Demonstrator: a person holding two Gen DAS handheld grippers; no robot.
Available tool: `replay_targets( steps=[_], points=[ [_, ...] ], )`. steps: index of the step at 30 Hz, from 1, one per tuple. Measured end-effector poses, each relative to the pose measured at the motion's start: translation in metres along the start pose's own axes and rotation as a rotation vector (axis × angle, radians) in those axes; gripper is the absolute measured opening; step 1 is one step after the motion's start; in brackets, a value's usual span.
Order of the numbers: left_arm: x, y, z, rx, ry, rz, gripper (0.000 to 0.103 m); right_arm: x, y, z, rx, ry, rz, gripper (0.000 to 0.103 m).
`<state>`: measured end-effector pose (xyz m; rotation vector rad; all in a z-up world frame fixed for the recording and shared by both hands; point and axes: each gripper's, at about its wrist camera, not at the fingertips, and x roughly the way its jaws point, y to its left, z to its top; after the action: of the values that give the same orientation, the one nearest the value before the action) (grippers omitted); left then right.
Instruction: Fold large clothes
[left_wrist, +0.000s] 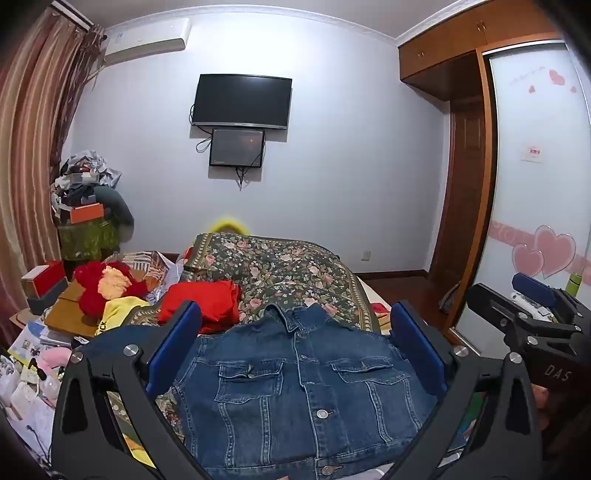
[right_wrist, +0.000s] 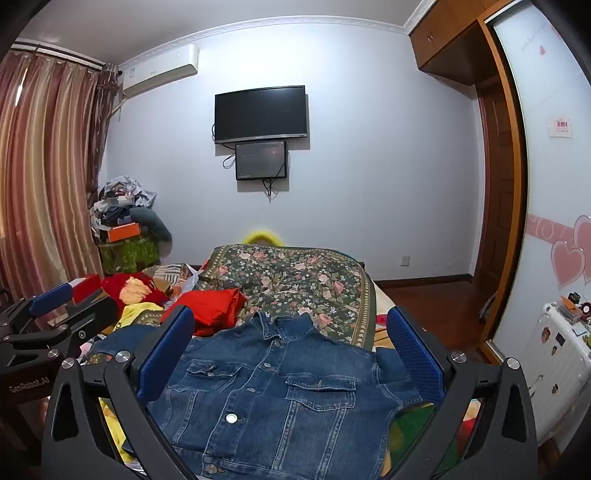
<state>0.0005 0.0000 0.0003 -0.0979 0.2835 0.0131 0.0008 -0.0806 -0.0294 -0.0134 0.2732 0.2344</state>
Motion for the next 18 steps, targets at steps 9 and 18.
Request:
replay_targets(
  steps=[9,18],
  points=[
    [-0.001,0.003,-0.006,0.004,-0.015,0.004,0.103,0.001,0.000,-0.001,0.002,0.004,0.001,0.103],
    [-0.003,-0.001,-0.003,0.003,-0.018,0.011,0.103,0.003,0.000,-0.002,0.005,0.006,0.002,0.103]
  ],
)
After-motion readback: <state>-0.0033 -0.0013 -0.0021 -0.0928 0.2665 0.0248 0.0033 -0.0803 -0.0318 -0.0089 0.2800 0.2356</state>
